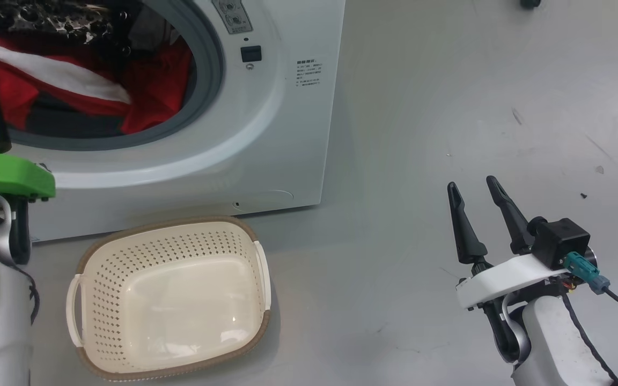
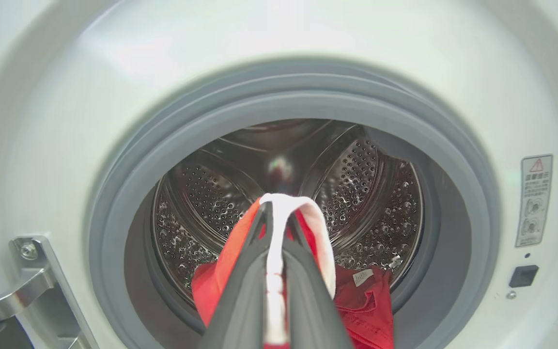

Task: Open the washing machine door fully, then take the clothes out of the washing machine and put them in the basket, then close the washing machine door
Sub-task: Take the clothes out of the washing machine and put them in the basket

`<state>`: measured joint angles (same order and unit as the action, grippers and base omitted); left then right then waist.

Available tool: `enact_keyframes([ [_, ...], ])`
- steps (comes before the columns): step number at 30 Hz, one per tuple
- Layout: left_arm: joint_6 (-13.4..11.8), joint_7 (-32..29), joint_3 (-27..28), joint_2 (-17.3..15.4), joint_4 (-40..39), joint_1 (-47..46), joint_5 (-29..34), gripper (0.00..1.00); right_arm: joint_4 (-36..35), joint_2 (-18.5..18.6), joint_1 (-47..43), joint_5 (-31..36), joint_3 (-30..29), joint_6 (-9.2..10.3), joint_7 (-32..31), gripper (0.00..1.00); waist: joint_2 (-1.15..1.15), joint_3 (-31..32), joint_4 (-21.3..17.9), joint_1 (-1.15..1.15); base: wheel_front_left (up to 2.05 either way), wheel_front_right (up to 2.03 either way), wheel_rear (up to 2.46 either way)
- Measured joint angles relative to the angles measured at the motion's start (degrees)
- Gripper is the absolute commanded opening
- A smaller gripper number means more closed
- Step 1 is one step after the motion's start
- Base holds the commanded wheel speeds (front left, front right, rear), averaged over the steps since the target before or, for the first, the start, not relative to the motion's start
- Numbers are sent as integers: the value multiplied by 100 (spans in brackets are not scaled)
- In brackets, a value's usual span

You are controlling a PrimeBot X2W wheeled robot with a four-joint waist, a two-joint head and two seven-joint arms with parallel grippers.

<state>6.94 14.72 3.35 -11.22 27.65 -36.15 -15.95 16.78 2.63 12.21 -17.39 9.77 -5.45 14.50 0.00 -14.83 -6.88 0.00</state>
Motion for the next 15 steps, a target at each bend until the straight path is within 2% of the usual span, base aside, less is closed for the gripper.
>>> enact_keyframes([
  [15, 18, 4, 100, 260, -1343, 615, 24, 0, 32, 1, -166, -1, 56, -2, 0, 100, 0, 342, 145, 0, 0, 0, 0],
])
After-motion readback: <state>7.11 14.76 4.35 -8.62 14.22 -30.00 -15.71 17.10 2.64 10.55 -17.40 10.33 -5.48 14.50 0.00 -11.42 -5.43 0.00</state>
